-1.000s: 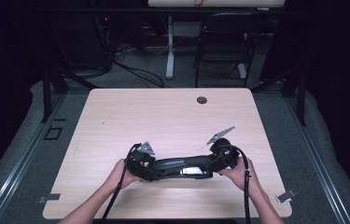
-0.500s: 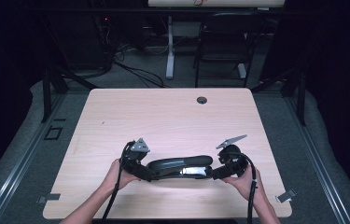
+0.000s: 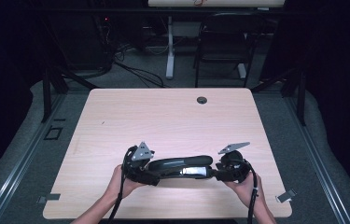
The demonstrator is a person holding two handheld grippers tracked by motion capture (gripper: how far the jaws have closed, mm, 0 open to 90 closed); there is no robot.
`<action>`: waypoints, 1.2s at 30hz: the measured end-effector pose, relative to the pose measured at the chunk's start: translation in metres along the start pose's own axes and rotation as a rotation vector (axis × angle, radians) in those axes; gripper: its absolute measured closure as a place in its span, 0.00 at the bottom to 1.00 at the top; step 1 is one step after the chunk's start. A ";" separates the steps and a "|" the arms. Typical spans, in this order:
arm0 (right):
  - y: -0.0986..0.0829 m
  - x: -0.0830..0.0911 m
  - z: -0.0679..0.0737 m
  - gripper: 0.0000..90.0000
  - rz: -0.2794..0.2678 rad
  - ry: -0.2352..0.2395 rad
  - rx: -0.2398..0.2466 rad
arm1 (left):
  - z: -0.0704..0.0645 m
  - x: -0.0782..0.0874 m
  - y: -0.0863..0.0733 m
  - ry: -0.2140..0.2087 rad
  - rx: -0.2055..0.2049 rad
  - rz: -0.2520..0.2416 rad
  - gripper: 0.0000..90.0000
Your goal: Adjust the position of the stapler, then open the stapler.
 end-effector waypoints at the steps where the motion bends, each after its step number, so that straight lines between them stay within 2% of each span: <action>1: -0.001 -0.001 0.000 0.73 0.004 0.002 0.008 | -0.002 -0.001 0.001 0.008 -0.010 -0.010 0.27; 5: 0.001 -0.006 0.002 0.83 -0.008 -0.001 -0.010 | -0.021 -0.003 0.002 -0.033 -0.031 -0.015 0.40; 8: -0.001 -0.011 0.004 0.84 0.004 -0.002 -0.001 | -0.026 -0.005 0.002 -0.037 -0.038 -0.018 0.48; 9: -0.001 -0.013 0.003 0.84 0.013 -0.011 0.004 | -0.028 -0.007 0.002 -0.038 -0.044 -0.023 0.48; 10: -0.001 -0.015 0.002 0.85 0.008 -0.021 0.003 | -0.030 -0.008 0.002 -0.035 -0.049 -0.025 0.53; 12: -0.003 -0.018 0.000 0.89 0.011 -0.031 -0.006 | -0.036 -0.014 0.002 -0.057 -0.045 -0.036 0.66; 14: -0.006 -0.019 0.000 0.92 0.017 -0.028 -0.010 | -0.038 -0.016 0.002 -0.060 -0.048 -0.038 0.75; 15: -0.006 -0.019 0.000 0.92 0.017 -0.028 -0.010 | -0.040 -0.018 0.002 -0.062 -0.052 -0.043 0.75; 18: -0.009 -0.021 -0.002 0.94 0.012 -0.043 -0.009 | -0.048 -0.026 0.001 -0.060 -0.059 -0.048 0.89; 19: -0.010 -0.023 -0.002 0.94 0.004 -0.058 -0.022 | -0.051 -0.029 0.001 -0.013 -0.082 -0.077 0.92; 20: -0.008 -0.024 -0.001 0.94 -0.007 -0.059 -0.029 | -0.054 -0.030 0.002 0.009 -0.092 -0.097 0.95; 21: -0.008 -0.024 -0.001 0.94 -0.007 -0.059 -0.029 | -0.054 -0.030 0.002 0.009 -0.092 -0.097 0.97; 22: -0.006 -0.024 -0.003 0.94 -0.011 -0.086 -0.023 | -0.057 -0.031 0.003 0.028 -0.097 -0.107 0.98; 23: -0.003 -0.024 -0.002 0.94 -0.031 -0.085 -0.037 | -0.064 -0.036 0.004 0.050 -0.109 -0.124 1.00; 25: -0.002 -0.025 -0.002 0.94 -0.042 -0.089 -0.050 | -0.067 -0.039 0.003 0.056 -0.112 -0.116 1.00; 27: 0.000 -0.028 0.001 0.95 -0.058 -0.098 -0.065 | -0.071 -0.047 -0.001 0.055 -0.096 -0.101 1.00; 28: -0.002 -0.032 0.004 0.97 -0.073 -0.109 -0.088 | -0.075 -0.054 -0.006 0.058 -0.074 -0.087 1.00; 29: -0.002 -0.032 0.004 0.97 -0.073 -0.109 -0.088 | -0.075 -0.054 -0.006 0.058 -0.074 -0.087 1.00; 30: -0.007 -0.037 0.004 0.99 -0.123 -0.145 -0.098 | -0.078 -0.061 -0.011 0.062 -0.063 -0.070 1.00; 33: -0.009 -0.039 0.008 0.99 -0.179 -0.141 -0.094 | -0.079 -0.067 -0.014 0.063 -0.047 -0.062 1.00; 36: -0.018 -0.047 0.007 0.96 -0.234 -0.136 -0.090 | -0.081 -0.082 -0.016 0.081 0.020 -0.067 1.00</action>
Point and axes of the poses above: each handheld gripper's, and its own axes: x roughly backward along the jaws, y roughly out of its top, z roughly to its left, the point moved 10 cm from there along -x, roughly forward along the jaws, and after that the axes turned 6 degrees about -z, right-handed, at the moved point
